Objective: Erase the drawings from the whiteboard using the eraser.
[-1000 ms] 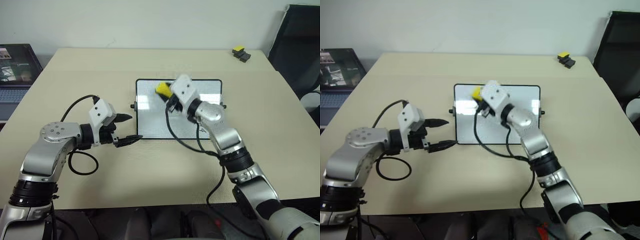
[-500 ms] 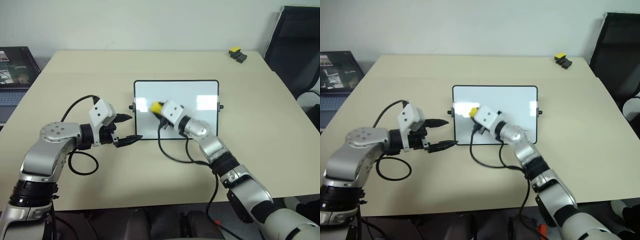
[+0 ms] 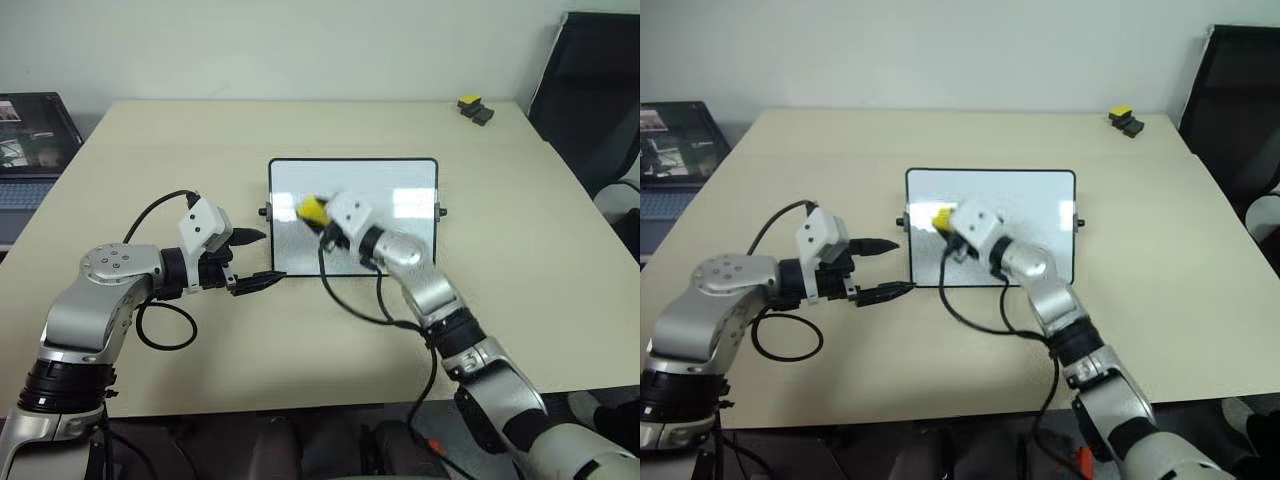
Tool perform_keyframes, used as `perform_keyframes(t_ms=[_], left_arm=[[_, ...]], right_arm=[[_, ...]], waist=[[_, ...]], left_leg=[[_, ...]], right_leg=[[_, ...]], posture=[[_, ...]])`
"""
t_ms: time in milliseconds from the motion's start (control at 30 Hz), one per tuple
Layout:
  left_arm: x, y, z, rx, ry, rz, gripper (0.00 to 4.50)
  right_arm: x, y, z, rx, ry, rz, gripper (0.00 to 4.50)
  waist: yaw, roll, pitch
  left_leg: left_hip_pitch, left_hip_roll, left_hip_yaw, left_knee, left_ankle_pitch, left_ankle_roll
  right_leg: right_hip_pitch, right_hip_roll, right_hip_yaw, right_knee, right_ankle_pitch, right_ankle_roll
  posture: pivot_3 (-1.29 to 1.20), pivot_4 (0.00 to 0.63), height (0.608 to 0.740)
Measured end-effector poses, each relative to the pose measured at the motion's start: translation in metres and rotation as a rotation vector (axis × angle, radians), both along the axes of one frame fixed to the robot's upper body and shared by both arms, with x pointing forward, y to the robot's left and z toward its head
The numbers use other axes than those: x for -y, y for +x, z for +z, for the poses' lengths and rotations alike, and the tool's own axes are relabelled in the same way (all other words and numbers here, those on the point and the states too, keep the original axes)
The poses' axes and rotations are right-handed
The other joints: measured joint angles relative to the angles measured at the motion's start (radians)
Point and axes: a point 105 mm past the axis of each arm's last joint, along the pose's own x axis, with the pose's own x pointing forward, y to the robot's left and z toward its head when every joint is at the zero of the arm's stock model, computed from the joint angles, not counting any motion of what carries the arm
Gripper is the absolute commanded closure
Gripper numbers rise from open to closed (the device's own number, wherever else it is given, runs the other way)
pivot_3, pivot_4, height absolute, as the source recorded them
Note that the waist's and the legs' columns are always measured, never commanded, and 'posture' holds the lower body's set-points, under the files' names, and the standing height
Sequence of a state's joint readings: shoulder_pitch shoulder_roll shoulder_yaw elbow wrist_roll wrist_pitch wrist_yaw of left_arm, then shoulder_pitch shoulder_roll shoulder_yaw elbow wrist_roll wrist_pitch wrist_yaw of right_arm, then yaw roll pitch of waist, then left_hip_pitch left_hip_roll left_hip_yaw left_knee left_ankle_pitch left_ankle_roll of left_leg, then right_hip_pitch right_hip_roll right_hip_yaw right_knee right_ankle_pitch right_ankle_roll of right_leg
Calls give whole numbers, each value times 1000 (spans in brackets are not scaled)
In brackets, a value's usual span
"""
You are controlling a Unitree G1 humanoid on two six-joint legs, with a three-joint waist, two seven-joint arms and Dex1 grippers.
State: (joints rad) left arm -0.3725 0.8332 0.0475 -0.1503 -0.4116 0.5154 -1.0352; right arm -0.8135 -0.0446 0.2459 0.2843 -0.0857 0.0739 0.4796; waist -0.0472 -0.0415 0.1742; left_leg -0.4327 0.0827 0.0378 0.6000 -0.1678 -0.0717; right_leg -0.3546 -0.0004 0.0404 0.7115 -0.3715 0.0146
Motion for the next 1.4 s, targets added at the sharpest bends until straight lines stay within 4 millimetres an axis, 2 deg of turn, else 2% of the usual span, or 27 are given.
perform_keyframes(t_ms=[100,267,367,567,700,833,1000,1067,1100,1200,1267,1400], left_arm=[[0,0,0,0,0,0,0],[0,0,0,0,0,0,0],[0,0,0,0,0,-1,0],[0,0,0,0,0,-2,0],[0,0,0,-1,0,-3,0],[0,0,0,-3,1,-4,0],[-6,4,-2,-4,7,27,0],[-14,11,-3,7,17,75,0],[-17,14,-3,12,20,94,0],[-25,19,-7,11,28,131,0],[-27,20,-8,13,30,136,0],[-29,21,-8,18,37,140,0]], right_arm=[[9,10,13,51,7,-64,3168],[33,35,-20,24,-60,-196,3168],[26,35,-24,66,-68,-184,3169],[7,24,-59,8,-106,-108,3169],[9,21,-76,-50,-139,-96,3169],[11,22,-83,-122,-156,-104,3169],[11,15,-80,-196,-145,-99,3171],[13,8,-77,-230,-133,-94,3171],[14,5,-72,-231,-136,-95,3171],[21,1,-47,-162,-149,-120,3171],[28,5,-35,-103,-181,-165,3172],[34,11,-34,-45,-259,-223,3172]], waist=[[2,0,0],[3,0,0],[-4,0,0],[-9,0,0],[-9,-1,-1],[-6,-2,-1],[-4,-2,-1],[-2,-1,-1],[-1,-1,-1],[5,-1,-1],[7,-1,-1],[9,-1,-1]], left_leg=[[0,0,0,-3,-2,-2],[0,-1,3,-6,-2,-3],[0,0,2,-6,-2,-3],[13,-1,1,-6,-2,-2],[21,-1,-1,-6,0,0],[30,0,-1,-6,1,1],[31,0,-1,-7,1,2],[25,0,0,-7,1,2],[17,0,0,-7,1,2],[-2,-1,0,-5,1,1],[-3,-1,1,-7,1,1],[-3,0,3,-8,-2,-3]], right_leg=[[1,0,0,-7,-1,1],[2,0,2,-13,-1,1],[3,0,1,-12,-1,1],[16,0,1,-11,0,0],[22,-1,0,-11,0,1],[27,-1,0,-12,1,2],[28,-2,1,-12,1,2],[27,-2,1,-12,2,1],[19,-2,1,-11,3,0],[0,-1,1,-9,5,1],[0,-1,1,-14,4,1],[-1,-1,2,-16,3,2]], posture=[[0,150,740],[0,150,740],[0,150,740],[0,150,740],[0,150,740],[0,150,740],[0,150,740],[0,150,740],[0,150,740],[0,150,740],[0,150,740],[0,150,740]])
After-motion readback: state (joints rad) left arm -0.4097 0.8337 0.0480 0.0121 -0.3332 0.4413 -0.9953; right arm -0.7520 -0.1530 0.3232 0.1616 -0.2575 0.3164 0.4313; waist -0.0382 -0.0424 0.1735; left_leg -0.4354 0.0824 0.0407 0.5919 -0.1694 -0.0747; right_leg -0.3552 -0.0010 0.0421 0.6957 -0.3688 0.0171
